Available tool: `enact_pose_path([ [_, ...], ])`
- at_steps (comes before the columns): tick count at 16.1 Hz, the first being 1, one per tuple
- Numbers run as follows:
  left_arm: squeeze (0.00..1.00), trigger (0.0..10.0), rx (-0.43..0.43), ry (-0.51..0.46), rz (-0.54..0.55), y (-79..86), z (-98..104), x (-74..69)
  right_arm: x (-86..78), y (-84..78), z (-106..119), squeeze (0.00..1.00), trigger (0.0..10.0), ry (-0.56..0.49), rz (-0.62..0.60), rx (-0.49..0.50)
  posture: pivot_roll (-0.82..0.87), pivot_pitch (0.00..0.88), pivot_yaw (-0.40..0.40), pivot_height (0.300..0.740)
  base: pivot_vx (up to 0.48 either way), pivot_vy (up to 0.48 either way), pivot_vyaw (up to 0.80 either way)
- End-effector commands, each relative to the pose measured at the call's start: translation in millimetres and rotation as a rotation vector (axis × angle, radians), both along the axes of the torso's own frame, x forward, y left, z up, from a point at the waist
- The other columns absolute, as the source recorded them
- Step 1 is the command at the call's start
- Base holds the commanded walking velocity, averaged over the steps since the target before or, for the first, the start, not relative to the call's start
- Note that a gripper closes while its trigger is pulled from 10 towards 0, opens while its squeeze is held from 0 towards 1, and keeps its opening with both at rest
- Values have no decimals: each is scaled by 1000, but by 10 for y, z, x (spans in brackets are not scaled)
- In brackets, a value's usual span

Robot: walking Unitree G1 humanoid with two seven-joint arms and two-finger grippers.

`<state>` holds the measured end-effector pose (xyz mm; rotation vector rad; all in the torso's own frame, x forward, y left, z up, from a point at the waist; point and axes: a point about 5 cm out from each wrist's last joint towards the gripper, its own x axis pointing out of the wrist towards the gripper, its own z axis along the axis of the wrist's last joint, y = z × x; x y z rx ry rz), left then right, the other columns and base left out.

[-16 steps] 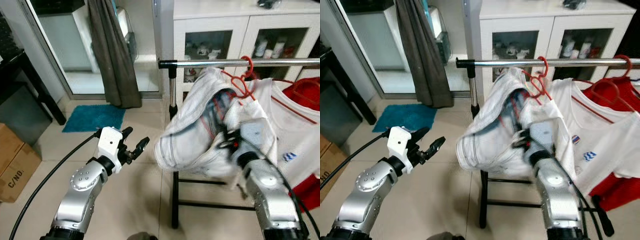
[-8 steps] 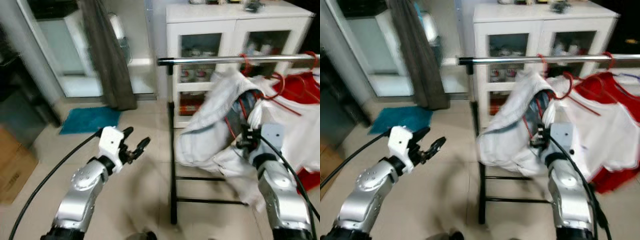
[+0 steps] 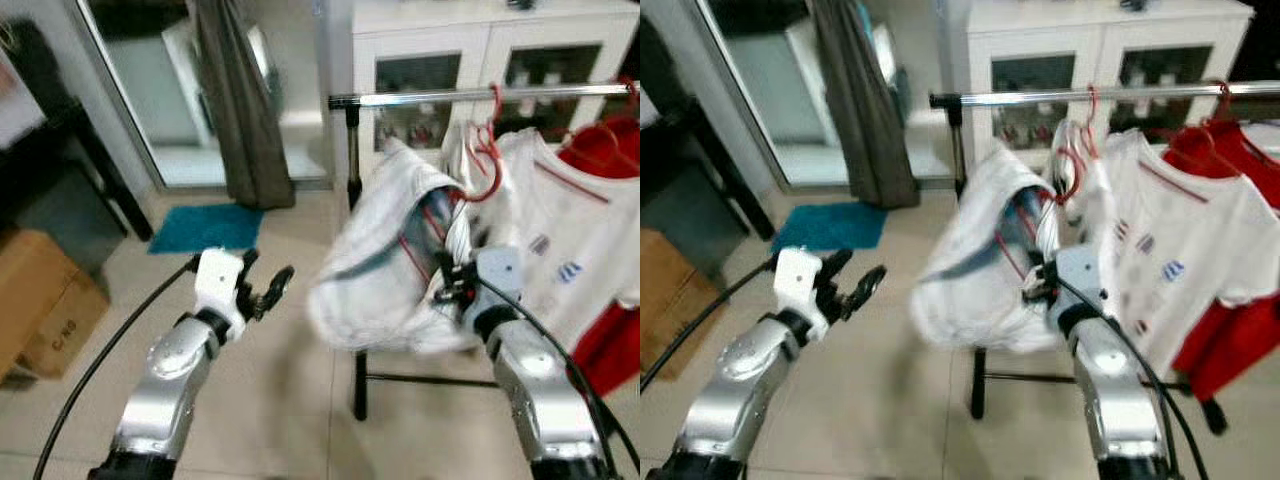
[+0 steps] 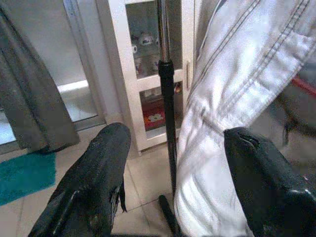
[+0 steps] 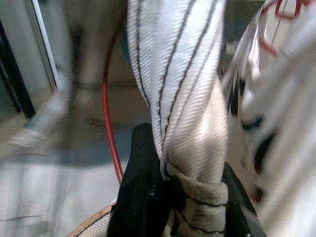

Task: Hang hanger

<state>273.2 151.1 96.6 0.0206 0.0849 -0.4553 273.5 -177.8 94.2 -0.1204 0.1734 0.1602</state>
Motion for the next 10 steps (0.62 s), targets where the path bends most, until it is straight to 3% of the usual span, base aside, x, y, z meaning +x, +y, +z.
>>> enact_pose_path([
  [1,0,10000,12,13,37,75,-22,5,77,87,166,0,10000,-54,17,-16,-49,0,103,740,0,0,0],
  [6,0,10000,0,-11,103,86,14,38,83,190,91,0,10000,-2,46,-12,-45,0,89,740,0,0,0],
  [10,0,10000,-10,-29,112,81,39,51,108,179,88,0,10000,15,28,-27,-45,0,85,740,0,0,0],
])
